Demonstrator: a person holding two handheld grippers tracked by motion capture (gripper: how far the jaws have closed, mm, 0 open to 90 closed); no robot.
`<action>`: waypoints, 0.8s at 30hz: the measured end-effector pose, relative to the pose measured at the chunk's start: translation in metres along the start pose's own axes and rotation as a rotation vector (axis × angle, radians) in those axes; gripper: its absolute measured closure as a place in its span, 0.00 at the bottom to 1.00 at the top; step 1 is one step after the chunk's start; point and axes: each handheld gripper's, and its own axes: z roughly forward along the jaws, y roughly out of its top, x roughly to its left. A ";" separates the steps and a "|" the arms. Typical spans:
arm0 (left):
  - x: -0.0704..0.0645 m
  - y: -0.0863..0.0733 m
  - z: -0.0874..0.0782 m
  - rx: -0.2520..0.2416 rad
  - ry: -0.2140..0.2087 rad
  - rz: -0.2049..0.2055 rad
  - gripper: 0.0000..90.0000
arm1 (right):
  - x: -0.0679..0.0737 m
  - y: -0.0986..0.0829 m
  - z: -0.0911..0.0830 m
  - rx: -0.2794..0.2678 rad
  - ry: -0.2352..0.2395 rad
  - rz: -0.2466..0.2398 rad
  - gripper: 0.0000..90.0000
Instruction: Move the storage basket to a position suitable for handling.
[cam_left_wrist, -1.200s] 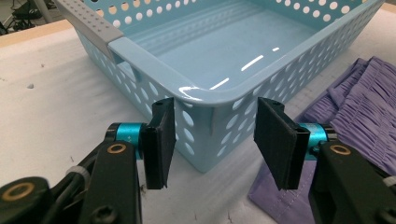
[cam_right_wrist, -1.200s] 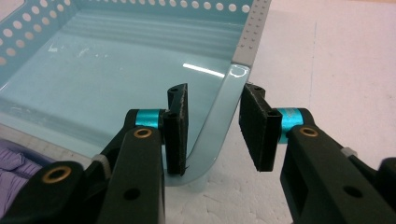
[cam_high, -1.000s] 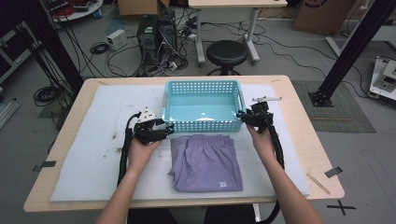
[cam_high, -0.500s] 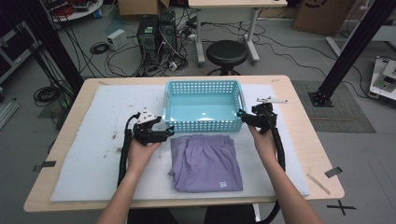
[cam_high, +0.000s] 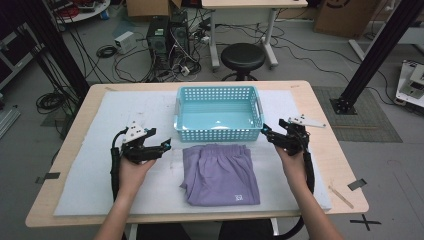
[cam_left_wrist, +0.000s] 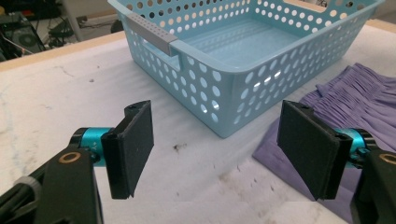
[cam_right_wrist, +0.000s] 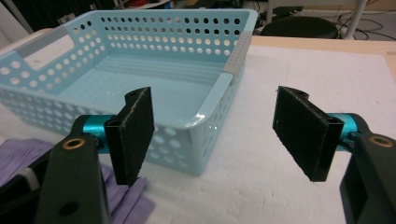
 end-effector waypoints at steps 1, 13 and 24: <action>-0.001 -0.001 -0.003 -0.007 0.000 0.011 0.30 | 0.001 -0.003 -0.003 -0.006 0.007 -0.008 0.33; -0.003 -0.008 -0.020 -0.087 -0.041 0.044 0.30 | 0.020 -0.020 -0.033 -0.007 0.036 -0.108 0.25; -0.013 0.002 -0.019 -0.162 -0.085 0.087 0.30 | 0.006 -0.025 -0.041 -0.007 0.038 -0.137 0.28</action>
